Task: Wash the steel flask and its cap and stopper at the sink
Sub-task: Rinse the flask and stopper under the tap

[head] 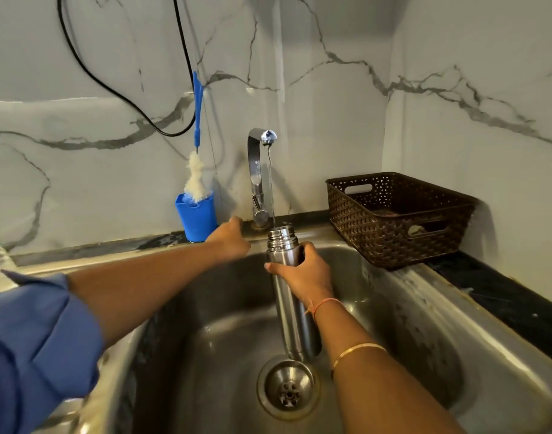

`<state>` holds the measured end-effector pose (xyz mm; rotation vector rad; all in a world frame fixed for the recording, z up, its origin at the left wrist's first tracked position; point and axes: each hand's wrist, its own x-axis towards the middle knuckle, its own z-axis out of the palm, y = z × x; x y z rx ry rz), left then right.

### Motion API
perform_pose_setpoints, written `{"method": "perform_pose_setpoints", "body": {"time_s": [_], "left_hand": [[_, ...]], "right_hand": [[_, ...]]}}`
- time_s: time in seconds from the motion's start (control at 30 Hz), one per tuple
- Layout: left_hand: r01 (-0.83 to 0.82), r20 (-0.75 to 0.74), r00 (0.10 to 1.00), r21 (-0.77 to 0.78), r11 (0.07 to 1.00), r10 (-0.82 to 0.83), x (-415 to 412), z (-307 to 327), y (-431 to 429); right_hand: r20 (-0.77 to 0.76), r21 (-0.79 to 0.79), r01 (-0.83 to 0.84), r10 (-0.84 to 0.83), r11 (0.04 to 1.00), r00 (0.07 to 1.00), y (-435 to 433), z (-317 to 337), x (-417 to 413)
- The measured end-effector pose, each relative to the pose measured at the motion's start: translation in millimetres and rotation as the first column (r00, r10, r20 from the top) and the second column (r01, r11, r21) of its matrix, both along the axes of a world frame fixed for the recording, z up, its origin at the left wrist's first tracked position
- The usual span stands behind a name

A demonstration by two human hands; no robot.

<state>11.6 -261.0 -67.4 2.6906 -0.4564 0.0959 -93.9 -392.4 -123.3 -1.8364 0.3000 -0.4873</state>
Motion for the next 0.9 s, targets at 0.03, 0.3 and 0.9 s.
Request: {"method": "perform_pose_setpoints", "body": {"time_s": [0.03,0.3,0.9], "left_hand": [[0.004,0.026,1.000,-0.036,0.999,-0.003,2.5,4.0,-2.0],[-0.012,-0.044,0.999,-0.197,0.980,0.003,6.9,29.2,-29.5],[-0.001,-0.281,0.944,-0.529,0.849,-0.175,0.3,28.9,-48.2]], "right_hand": [[0.001,0.000,0.002,-0.002,1.000,1.000,0.0,-0.3,0.4],[0.006,0.023,0.009,-0.009,1.000,1.000,-1.6,-4.1,2.9],[-0.035,0.082,0.029,-0.026,0.996,0.999,-6.2,-4.8,3.4]]}}
